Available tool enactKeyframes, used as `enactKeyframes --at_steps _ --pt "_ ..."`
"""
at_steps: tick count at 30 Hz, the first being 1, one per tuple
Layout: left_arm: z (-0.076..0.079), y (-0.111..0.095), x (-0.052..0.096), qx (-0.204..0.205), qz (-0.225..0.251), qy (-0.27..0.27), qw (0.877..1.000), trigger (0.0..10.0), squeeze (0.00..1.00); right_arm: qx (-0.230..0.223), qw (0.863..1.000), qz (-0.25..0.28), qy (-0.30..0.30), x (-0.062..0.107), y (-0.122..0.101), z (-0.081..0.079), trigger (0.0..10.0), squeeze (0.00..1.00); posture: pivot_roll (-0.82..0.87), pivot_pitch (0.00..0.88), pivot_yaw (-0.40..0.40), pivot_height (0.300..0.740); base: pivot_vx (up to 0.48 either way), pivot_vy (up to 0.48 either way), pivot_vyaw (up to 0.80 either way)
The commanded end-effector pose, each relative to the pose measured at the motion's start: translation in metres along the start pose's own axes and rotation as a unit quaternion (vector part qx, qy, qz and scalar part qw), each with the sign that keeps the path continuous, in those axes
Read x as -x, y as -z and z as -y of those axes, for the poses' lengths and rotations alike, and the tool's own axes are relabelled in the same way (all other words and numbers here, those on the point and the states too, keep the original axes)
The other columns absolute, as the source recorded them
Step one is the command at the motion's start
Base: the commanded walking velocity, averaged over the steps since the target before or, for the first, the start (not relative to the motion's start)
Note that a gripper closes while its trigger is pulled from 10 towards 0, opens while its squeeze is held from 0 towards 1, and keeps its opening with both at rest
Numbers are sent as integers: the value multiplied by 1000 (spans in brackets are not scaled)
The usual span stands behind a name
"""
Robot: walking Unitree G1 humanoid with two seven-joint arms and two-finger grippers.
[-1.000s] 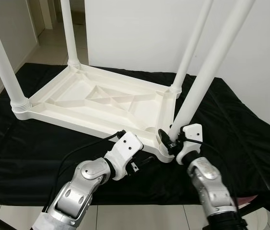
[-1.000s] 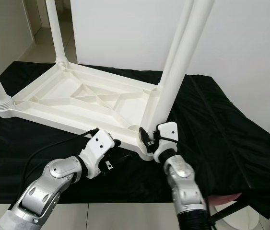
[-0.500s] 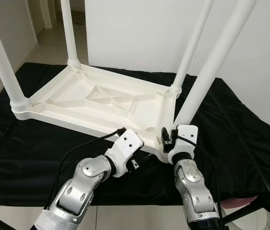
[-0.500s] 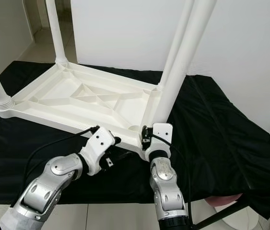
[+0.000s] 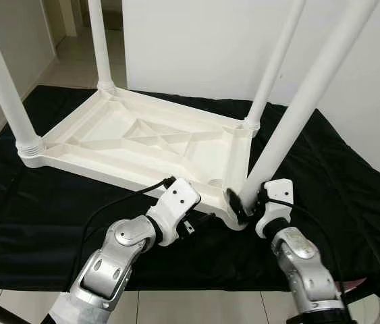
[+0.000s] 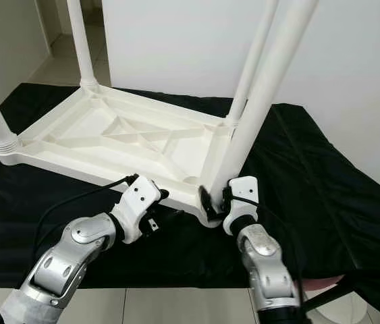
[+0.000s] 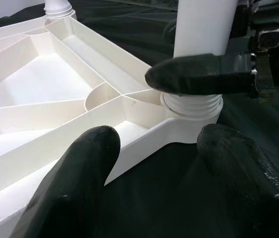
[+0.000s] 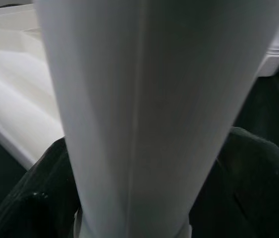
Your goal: Building children table
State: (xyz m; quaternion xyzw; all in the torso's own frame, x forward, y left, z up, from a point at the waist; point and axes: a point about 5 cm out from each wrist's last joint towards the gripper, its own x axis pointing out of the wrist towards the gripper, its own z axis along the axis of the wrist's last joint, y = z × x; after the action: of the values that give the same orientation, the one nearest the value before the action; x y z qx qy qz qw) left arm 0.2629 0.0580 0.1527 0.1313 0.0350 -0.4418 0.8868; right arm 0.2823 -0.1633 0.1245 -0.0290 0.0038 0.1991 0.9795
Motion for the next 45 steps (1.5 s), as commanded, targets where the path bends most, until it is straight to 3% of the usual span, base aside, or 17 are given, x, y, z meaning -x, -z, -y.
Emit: enactKeyframes --at_steps 1,2,7,14,15,18,19,20,21,30,34,37,42,45 --pt "-6 -2 0 -6 -1 -38 999 10000 0 5 999 4 -33 -1 -2 2 10000 0 -35 0 -65 740 0 0 0" --pt "-6 -2 0 -6 -1 -38 999 10000 0 5 999 4 -33 -1 -2 2 10000 0 -35 0 -65 740 0 0 0" --pt "-9 -4 -1 -8 2 -43 999 10000 0 40 988 8 -151 -8 -7 5 10000 0 -36 0 -59 740 0 0 0" --pt "-9 -5 -2 -10 3 -41 999 10000 0 50 980 -2 -195 -20 -7 1 10000 0 -32 0 -54 740 0 0 0" --pt "-10 -6 -2 -11 4 -42 999 10000 0 53 974 -10 -219 -26 -4 -1 7765 0 -24 0 -58 740 0 0 0" --pt "-10 -6 -2 -11 4 -42 999 10000 0 53 974 -10 -219 -26 -4 -1 7765 0 -24 0 -58 740 0 0 0" --pt "-11 -7 -2 -12 4 -43 999 10000 0 54 973 -13 -226 -27 -3 -1 745 0 -24 0 -58 740 0 0 0" --pt "-11 -7 -2 -12 4 -43 999 10000 0 54 973 -13 -226 -27 -3 -1 745 0 -24 0 -58 740 0 0 0" --pt "-11 -7 -2 -12 4 -45 999 10000 0 49 972 -18 -230 -27 -1 0 0 0 -21 0 -59 740 0 0 0" --pt "-9 -7 -2 -9 5 -46 999 10000 0 7 971 -19 -238 -15 8 -9 0 0 -26 0 -66 740 0 0 0" --pt "-9 -7 -2 -8 6 -45 999 10000 0 -17 985 -14 -170 -14 8 -9 0 0 -25 0 -70 740 0 0 0" --pt "-8 -6 -2 -8 5 -45 999 10000 0 -8 997 -34 -64 -15 15 -6 0 0 -25 0 -74 740 0 0 0" --pt "-7 -5 -2 -7 5 -43 999 10000 0 -55 995 -61 64 -10 24 -13 0 0 -29 0 -78 740 0 0 0" --pt "-6 -5 -3 -7 6 -42 999 10000 0 -53 993 -59 88 -9 24 -15 0 0 -29 0 -78 740 0 0 0"
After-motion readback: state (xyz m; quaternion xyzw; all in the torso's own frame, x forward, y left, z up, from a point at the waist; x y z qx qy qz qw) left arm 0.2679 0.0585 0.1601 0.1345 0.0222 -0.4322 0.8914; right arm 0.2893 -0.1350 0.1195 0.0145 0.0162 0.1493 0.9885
